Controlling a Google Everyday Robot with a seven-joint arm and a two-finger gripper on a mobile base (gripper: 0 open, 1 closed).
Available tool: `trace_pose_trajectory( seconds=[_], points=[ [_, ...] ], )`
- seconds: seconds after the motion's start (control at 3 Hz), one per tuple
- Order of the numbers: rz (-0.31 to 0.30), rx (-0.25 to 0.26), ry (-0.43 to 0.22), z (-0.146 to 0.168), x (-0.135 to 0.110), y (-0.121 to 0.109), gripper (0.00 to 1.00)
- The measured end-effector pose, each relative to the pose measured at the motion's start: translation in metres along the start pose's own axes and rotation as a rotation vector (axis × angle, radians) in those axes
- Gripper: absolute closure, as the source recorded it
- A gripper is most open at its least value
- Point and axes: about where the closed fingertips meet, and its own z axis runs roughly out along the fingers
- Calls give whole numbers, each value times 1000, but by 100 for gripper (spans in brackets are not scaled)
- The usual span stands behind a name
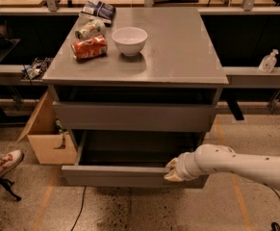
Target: Open middle drawer
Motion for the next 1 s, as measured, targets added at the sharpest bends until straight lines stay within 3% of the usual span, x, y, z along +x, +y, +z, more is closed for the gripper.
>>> trace_pose_trajectory(
  seconds=[0.33, 0.67, 1.0],
  points=[
    [35, 28, 1, -9, 8, 17, 100],
    [35, 28, 1, -9, 8, 17, 100],
    [76, 54, -17, -17, 17, 40, 100]
  ],
)
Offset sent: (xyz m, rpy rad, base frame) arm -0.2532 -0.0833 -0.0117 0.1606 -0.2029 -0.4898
